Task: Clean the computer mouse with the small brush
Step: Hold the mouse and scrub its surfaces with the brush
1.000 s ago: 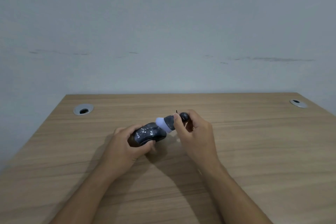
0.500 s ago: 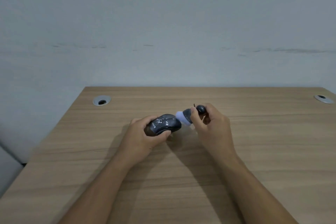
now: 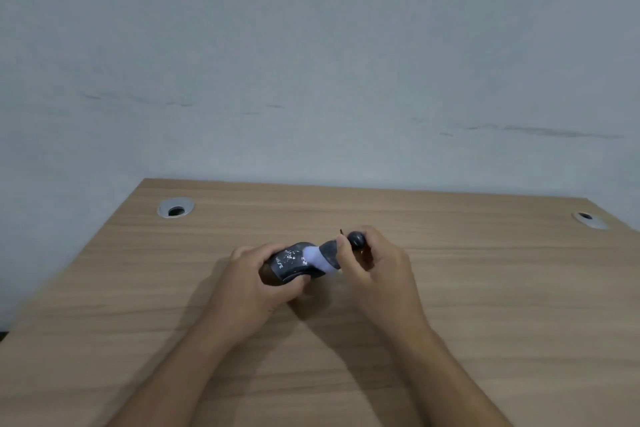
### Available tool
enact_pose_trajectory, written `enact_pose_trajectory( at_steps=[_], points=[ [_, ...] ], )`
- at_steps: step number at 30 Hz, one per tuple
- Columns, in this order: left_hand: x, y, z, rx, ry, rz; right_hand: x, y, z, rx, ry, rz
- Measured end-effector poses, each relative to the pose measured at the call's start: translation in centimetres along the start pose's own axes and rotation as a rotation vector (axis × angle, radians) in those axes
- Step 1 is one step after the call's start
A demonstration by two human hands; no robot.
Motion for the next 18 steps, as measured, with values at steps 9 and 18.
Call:
enact_pose_trajectory(
  at_steps=[9,18],
  points=[
    [-0.4,0.8,1.1,0.015,-0.001,-0.016,-0.3,0.3,-0.5,-0.013,-0.015,-0.026],
    [-0.4,1.0,1.7,0.01,-0.018,-0.013,-0.4,0.3,-0.8,0.0,-0.041,-0.051]
  ],
)
Point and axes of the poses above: each hand's wrist, its own y-axis towards the middle knuckle, its own x-axis out of the back of the hand, z = x × y, the point moved 5 cm from there along y, towards the middle knuckle, and after that the axes turned 11 degrees about x, right-handed, at the moved point
